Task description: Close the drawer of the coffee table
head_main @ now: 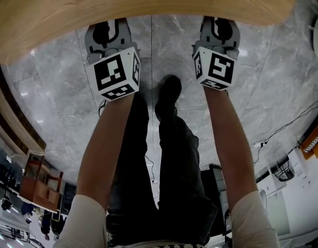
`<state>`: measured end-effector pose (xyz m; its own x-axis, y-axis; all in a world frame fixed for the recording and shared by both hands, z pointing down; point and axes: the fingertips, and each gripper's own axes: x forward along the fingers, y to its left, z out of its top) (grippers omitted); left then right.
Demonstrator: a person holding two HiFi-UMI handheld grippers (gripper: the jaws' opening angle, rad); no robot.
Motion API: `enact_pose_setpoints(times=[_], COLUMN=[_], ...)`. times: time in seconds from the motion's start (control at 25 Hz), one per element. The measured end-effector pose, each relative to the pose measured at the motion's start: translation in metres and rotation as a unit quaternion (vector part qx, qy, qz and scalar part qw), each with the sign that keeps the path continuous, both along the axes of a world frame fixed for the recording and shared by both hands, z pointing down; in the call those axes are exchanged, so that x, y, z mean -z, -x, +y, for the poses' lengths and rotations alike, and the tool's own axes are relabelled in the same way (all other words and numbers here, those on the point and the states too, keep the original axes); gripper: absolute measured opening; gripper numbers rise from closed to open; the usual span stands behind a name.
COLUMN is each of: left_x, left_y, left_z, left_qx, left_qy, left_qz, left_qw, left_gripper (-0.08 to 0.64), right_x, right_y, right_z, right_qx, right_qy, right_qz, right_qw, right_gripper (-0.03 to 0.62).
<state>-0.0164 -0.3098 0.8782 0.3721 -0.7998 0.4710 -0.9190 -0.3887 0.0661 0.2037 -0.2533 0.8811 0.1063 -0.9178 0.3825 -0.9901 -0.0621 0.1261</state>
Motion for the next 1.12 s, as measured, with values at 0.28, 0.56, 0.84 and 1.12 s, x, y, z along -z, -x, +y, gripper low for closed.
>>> enact_pose_setpoints(times=[0.28, 0.56, 0.84, 1.12], left_x=[-0.008, 0.029, 0.110, 0.211], left_y=[0.010, 0.020, 0.029, 0.031], left_z=[0.018, 0.053, 0.061, 0.090], left_qx=[-0.021, -0.062, -0.064, -0.107], left_qy=[0.027, 0.046, 0.030, 0.031], left_qz=[-0.036, -0.049, -0.043, -0.028], left_qw=[0.9988, 0.9958, 0.9966, 0.9934], left_gripper=[0.103, 0.075, 0.047, 0.028], right_x=[0.002, 0.030, 0.109, 0.207], right_y=[0.003, 0.005, 0.017, 0.039], right_z=[0.016, 0.060, 0.074, 0.092], right_qx=[0.016, 0.038, 0.042, 0.049], right_qy=[0.042, 0.083, 0.075, 0.064], right_qz=[-0.022, 0.001, -0.012, -0.030], right_qw=[0.999, 0.996, 0.996, 0.996], right_gripper=[0.063, 0.052, 0.037, 0.026])
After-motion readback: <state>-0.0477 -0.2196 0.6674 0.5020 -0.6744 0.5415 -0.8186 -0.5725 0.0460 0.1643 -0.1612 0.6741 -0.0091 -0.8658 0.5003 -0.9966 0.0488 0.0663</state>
